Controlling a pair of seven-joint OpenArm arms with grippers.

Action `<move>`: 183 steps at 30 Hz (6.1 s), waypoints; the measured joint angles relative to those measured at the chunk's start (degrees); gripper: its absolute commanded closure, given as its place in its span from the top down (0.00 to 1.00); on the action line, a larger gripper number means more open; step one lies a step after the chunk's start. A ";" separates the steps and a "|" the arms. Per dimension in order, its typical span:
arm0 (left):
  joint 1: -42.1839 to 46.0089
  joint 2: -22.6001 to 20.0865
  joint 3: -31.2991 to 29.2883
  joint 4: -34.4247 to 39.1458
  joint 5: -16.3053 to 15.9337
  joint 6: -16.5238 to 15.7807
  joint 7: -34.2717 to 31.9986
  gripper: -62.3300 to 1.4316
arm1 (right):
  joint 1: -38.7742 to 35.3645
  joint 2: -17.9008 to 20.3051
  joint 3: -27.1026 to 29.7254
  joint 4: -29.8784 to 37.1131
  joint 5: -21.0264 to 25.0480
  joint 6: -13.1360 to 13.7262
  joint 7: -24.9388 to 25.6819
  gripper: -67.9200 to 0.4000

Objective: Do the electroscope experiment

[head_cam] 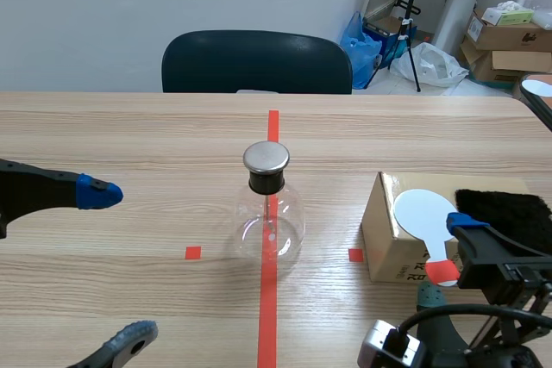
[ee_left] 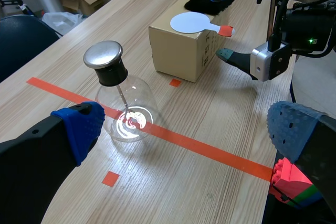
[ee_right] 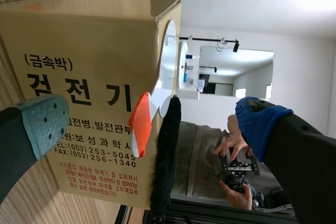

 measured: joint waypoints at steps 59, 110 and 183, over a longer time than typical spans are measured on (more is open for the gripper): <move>0.00 7.15 0.00 -0.02 -3.15 3.43 1.77 1.00 | -0.17 -0.02 -0.02 0.00 -1.53 0.00 -1.84 1.00; 4.79 13.18 -0.07 15.72 -9.88 21.18 16.96 1.00 | -14.58 18.38 4.52 51.89 81.81 69.22 -7.69 1.00; 4.76 12.70 -0.07 15.61 -9.86 21.20 16.98 1.00 | -11.50 18.08 6.82 51.39 86.84 73.92 -13.11 1.00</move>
